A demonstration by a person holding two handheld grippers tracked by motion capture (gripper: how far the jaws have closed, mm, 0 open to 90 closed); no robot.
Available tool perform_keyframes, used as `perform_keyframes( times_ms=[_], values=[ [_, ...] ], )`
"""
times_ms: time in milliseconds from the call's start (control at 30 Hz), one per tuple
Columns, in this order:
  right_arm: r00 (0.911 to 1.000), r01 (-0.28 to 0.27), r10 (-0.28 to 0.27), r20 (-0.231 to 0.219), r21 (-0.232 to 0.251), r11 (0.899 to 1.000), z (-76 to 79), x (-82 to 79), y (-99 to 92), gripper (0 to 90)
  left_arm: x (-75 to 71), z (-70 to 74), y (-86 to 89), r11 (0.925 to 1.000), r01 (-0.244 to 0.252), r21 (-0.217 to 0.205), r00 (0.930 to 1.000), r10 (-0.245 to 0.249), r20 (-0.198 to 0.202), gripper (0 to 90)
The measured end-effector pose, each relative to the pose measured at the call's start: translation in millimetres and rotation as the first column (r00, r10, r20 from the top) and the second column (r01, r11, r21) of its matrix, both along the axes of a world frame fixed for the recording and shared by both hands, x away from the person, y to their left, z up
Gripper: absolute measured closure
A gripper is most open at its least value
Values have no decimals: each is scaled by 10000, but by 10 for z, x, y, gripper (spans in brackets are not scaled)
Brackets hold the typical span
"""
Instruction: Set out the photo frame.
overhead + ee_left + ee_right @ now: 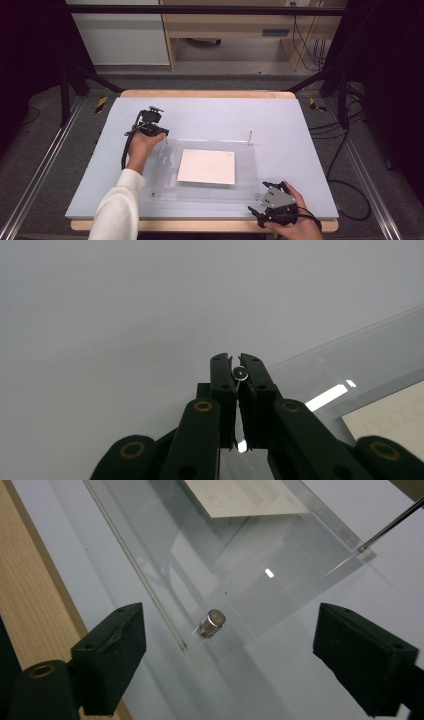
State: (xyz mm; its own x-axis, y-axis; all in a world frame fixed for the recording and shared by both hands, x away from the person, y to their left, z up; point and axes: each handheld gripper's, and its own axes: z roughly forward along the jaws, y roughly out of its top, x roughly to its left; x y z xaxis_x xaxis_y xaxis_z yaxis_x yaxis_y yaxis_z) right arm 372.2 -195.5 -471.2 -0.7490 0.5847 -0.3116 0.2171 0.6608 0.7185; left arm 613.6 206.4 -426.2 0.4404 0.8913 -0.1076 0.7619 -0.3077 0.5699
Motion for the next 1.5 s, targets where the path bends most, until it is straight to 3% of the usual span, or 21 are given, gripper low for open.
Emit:
perform_keyframes(
  times_ms=[200, 400, 600, 733, 900, 1200, 1267, 1367, 1433, 1500],
  values=[
    [9996, 88, -83, 282, -190, 9998, -27, 28, 10, 239, 14, -7, 8, 10000, 22, -70, 10000, -22, -13, 849],
    [9977, -230, 260, 633, -484, 9986, -60, 59, 64, 270, 15, -10, 13, 9999, 135, -38, 9999, -135, -23, 848],
    [9935, -453, 493, 1030, -414, 9981, -41, 42, 75, 305, 19, -18, 12, 9998, 164, -66, 9999, -164, 38, 848],
    [9925, -575, 608, 1062, -342, 9978, -26, 44, 99, 346, 21, -17, 16, 9997, 244, -7, 9997, -244, 27, 848],
    [9900, -714, 780, 1178, -595, 9957, -16, 29, 132, 383, 14, -23, 15, 9997, 240, -22, 9997, -240, 97, 848],
    [9904, -457, 508, 1285, -419, 9981, 59, -2, 146, 430, -23, -40, 17, 9996, -66, -272, 9993, 76, 370, 843],
    [9901, -474, 533, 1301, -484, 9977, 71, -3, 151, 442, -38, -46, 35, 9989, -201, -421, 9983, 223, 539, 816],
    [9904, -551, 590, 1248, -348, 9979, 108, -8, 149, 458, -86, 1, 48, 9997, -92, -227, 9956, 113, 931, 775],
    [9909, -532, 569, 1220, -338, 9980, 127, -8, 151, 460, -136, 73, 51, 9997, -126, -209, 9890, 155, 1470, 751],
    [9902, -594, 636, 1242, -372, 9975, 134, -4, 151, 465, -188, 146, 70, 9999, -38, -135, 9842, 61, 1767, 736]
  ],
)
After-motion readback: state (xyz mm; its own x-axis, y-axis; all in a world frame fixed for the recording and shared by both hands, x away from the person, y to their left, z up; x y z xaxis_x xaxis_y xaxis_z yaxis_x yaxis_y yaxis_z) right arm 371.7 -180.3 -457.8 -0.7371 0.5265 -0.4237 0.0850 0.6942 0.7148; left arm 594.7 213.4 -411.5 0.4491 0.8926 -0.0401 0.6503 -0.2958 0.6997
